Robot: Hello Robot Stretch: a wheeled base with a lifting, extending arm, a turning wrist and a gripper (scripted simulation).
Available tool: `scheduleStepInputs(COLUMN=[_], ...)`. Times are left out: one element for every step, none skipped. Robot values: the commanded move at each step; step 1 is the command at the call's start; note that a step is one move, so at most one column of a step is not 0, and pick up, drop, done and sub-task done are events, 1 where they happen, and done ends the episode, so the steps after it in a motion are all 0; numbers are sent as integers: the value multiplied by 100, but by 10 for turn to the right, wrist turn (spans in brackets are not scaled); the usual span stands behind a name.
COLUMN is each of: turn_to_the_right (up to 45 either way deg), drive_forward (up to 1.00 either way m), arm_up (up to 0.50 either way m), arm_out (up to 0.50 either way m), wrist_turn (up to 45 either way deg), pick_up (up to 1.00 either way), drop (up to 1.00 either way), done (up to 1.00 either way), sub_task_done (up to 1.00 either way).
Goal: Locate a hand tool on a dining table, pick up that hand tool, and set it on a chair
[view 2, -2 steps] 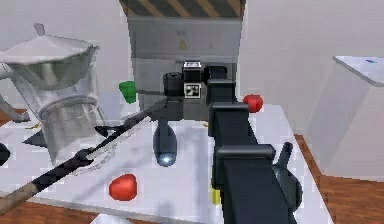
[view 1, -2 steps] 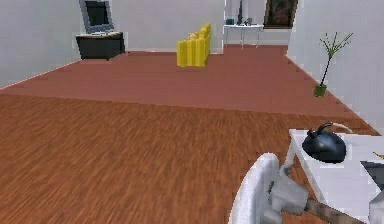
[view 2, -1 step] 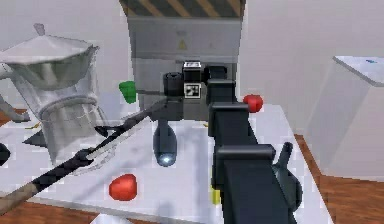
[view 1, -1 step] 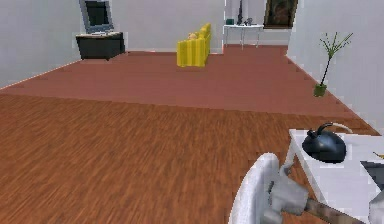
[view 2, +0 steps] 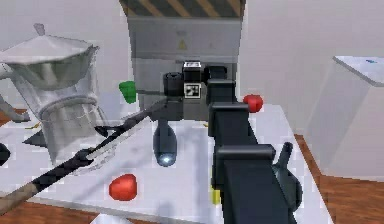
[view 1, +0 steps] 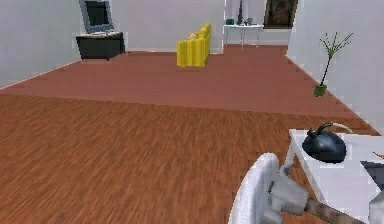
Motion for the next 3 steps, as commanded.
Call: scheduleStepInputs(turn_to_the_right=[0,0,0], drive_forward=[0,0,0], arm_up=[0,0,0], arm_out=[0,-10,0], wrist_turn=[0,0,0], pick_up=[0,0,0], drop=[100,0,0], done=[0,0,100], sub_task_done=[0,0,0])
